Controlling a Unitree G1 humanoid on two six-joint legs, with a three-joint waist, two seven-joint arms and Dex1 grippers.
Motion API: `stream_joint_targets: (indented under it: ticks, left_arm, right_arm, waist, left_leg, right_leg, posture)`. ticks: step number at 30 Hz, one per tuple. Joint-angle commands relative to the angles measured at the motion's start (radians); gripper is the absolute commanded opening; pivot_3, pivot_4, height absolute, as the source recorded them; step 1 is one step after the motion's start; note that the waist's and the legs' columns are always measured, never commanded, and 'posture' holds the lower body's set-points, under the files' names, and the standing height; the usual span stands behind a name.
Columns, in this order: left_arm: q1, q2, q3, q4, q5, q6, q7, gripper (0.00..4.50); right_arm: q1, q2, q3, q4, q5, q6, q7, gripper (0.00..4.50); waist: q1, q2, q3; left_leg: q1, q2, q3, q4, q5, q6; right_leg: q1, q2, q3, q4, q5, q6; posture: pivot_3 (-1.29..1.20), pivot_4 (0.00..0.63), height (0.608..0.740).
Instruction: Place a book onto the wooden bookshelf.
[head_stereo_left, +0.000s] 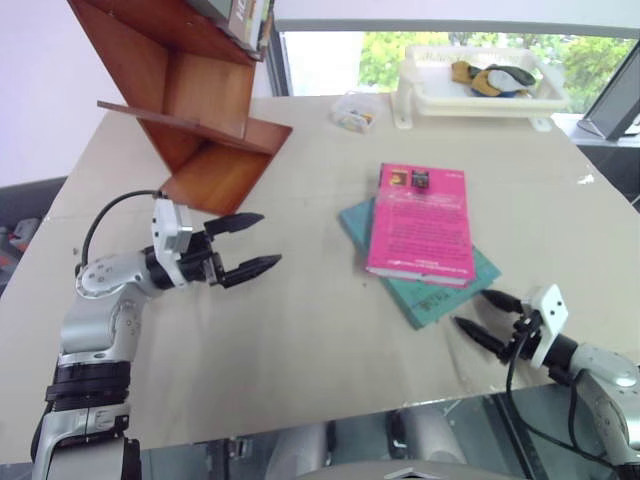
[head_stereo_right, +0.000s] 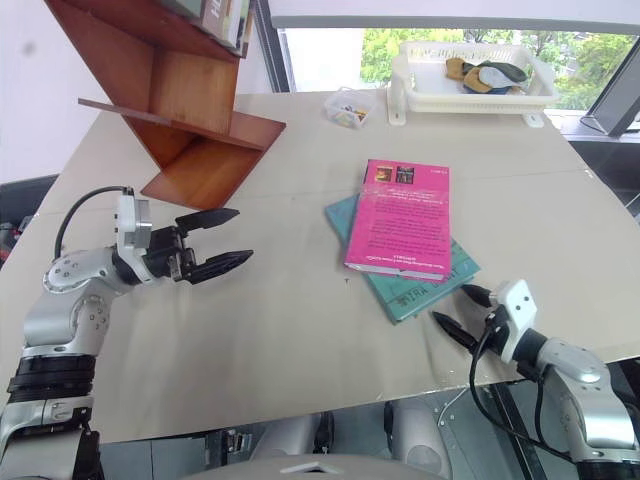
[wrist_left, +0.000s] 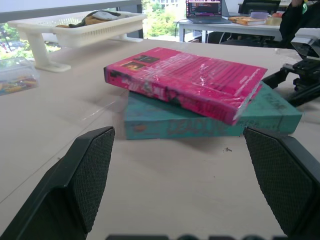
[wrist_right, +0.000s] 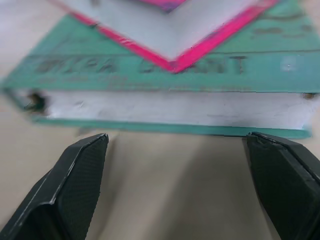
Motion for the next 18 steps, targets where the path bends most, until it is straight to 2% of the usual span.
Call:
stream_joint_targets:
  ticks: [1, 6, 8, 12, 18]
  left_arm:
    - [-0.016, 0.001, 0.003, -0.009, -0.001, -0.014, -0.001, 4.47]
    - [-0.007, 0.003, 0.009, -0.014, -0.006, -0.014, -0.001, 4.47]
    - [-0.007, 0.004, 0.011, -0.014, -0.007, -0.014, -0.001, 4.47]
    - [-0.009, 0.012, 0.018, -0.012, -0.008, -0.015, -0.003, 4.47]
    - [0.014, 0.014, 0.025, -0.030, -0.012, -0.012, -0.001, 4.47]
  right_arm:
    - [0.065, -0.031, 0.059, -0.024, 0.011, 0.048, 0.064, 4.50]
    - [0.074, -0.071, -0.055, 0.046, 0.003, 0.012, 0.030, 4.50]
    - [0.030, -0.083, -0.129, 0.107, -0.012, -0.019, -0.024, 4.50]
    - [-0.060, -0.117, -0.239, 0.104, -0.005, -0.030, -0.107, 4.50]
    - [-0.307, -0.053, -0.219, 0.148, -0.131, 0.000, -0.393, 4.50]
  waist:
    - [0.002, 0.000, 0.000]
    - [0.010, 0.000, 0.000]
    - [0.014, 0.000, 0.000]
    - [0.028, 0.003, 0.003]
    - [0.014, 0.007, 0.005]
  left_leg:
    - [0.000, 0.000, 0.000, 0.000, 0.000, 0.000]
    - [-0.002, -0.001, 0.000, 0.000, 0.000, 0.000]
    - [-0.002, -0.003, 0.000, 0.000, 0.000, 0.000]
    - [-0.003, -0.008, 0.002, 0.002, 0.000, 0.000]
    - [-0.004, -0.006, 0.002, 0.000, 0.001, -0.001]
  right_leg:
    - [0.000, 0.000, 0.000, 0.000, 0.000, 0.000]
    - [0.000, -0.001, -0.001, -0.001, 0.000, 0.000]
    - [0.000, -0.003, -0.001, -0.002, 0.000, 0.000]
    - [0.000, -0.008, 0.000, -0.002, 0.000, 0.001]
    - [-0.004, -0.005, 0.001, 0.000, 0.001, 0.001]
  posture:
    - [0.00, 0.150, 0.740]
    - [0.00, 0.150, 0.740]
    - [0.00, 0.150, 0.740]
    - [0.00, 0.150, 0.740]
    - [0.00, 0.150, 0.740]
